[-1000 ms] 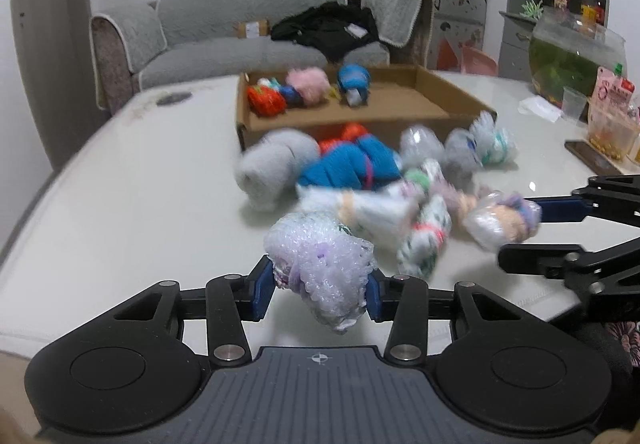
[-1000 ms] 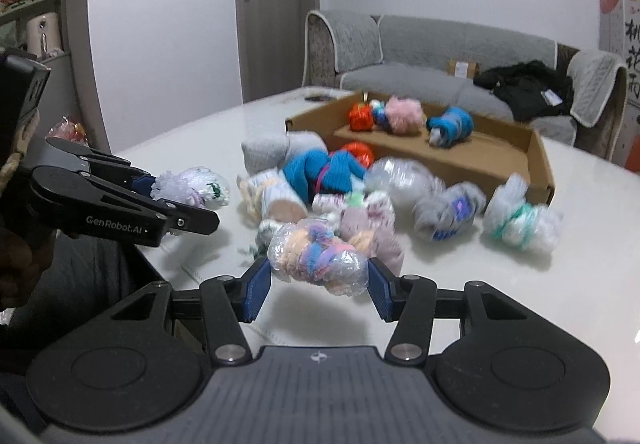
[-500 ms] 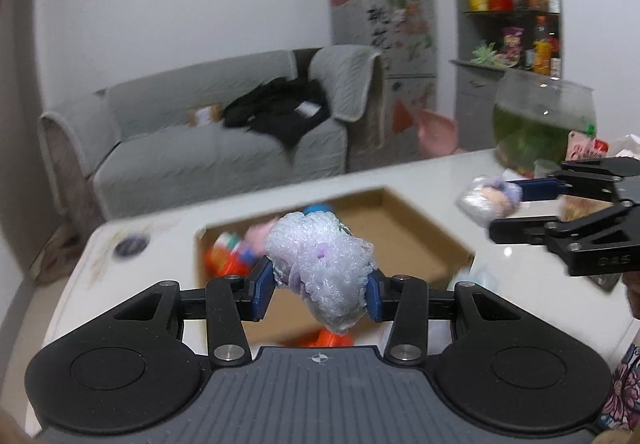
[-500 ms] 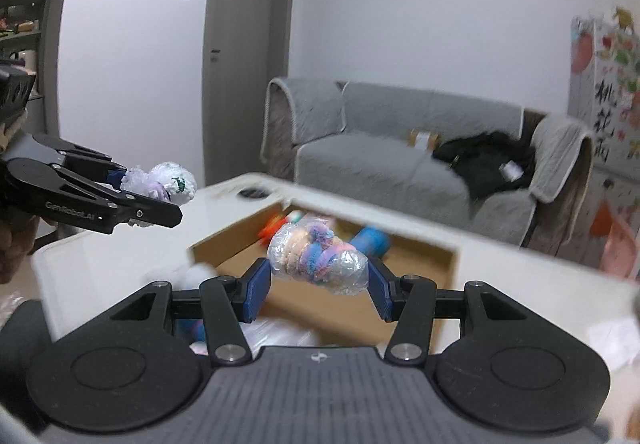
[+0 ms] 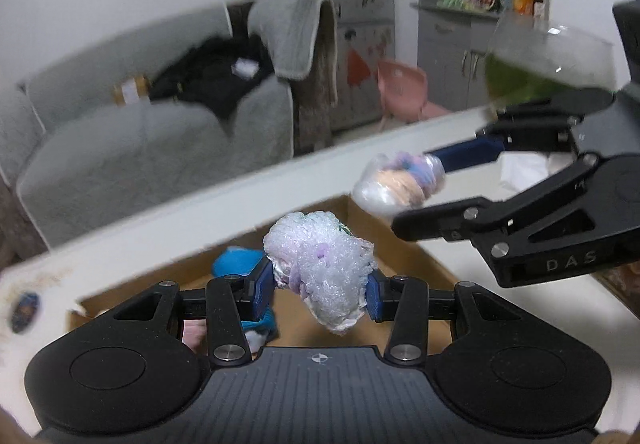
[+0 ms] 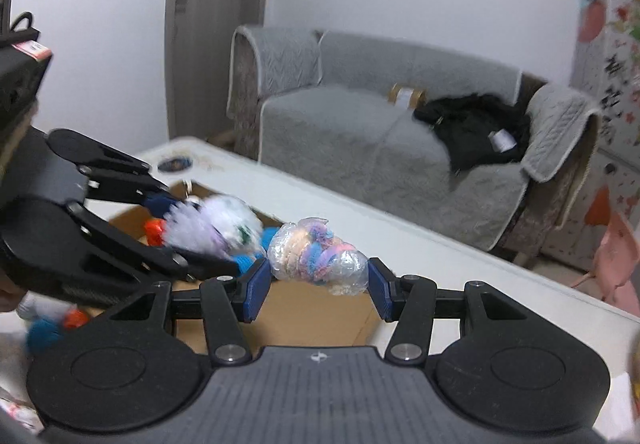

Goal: Organize objects
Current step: 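Lower both bubble-wrapped bundles into the box and open both grippers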

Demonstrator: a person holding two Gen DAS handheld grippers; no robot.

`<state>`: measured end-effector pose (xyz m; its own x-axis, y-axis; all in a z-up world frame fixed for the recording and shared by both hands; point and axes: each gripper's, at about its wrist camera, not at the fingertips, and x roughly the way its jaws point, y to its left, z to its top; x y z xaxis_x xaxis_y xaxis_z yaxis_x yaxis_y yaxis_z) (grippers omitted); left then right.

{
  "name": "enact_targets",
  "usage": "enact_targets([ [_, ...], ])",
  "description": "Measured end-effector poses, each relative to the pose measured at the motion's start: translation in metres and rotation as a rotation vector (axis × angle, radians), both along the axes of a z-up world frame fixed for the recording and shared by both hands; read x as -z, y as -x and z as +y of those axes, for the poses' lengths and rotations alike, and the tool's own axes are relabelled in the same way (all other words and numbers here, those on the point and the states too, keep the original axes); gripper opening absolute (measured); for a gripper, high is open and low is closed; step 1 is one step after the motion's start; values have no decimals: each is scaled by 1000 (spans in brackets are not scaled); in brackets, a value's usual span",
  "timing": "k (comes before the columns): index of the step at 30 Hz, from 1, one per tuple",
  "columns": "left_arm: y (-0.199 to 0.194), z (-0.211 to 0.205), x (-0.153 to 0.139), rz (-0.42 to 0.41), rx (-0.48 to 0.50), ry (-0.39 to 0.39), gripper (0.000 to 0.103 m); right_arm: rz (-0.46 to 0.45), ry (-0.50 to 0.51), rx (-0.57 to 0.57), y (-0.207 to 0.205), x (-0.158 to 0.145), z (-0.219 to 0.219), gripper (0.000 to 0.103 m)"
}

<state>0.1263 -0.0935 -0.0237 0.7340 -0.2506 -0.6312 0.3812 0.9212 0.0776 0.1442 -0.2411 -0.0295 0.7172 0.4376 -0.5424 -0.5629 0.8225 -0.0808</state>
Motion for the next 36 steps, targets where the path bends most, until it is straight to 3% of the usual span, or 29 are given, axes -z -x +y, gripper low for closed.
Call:
enact_targets([
  [6,-40,2,36,72,-16,0,51,92,43,-42,-39,23,1,49],
  [14,-61,3,63,113,-17,-24,51,170,140,-86,-73,46,19,49],
  [25,-64,7,64,180,-22,-46,58,233,188,-84,-86,48,25,50],
  [29,-64,4,63,192,-20,-50,69,223,200,-83,-83,43,25,58],
  [31,-62,2,63,189,-15,-61,70,212,203,-86,-79,40,26,63],
  [36,-63,-2,60,204,-16,-65,71,214,216,-83,-82,37,27,65],
])
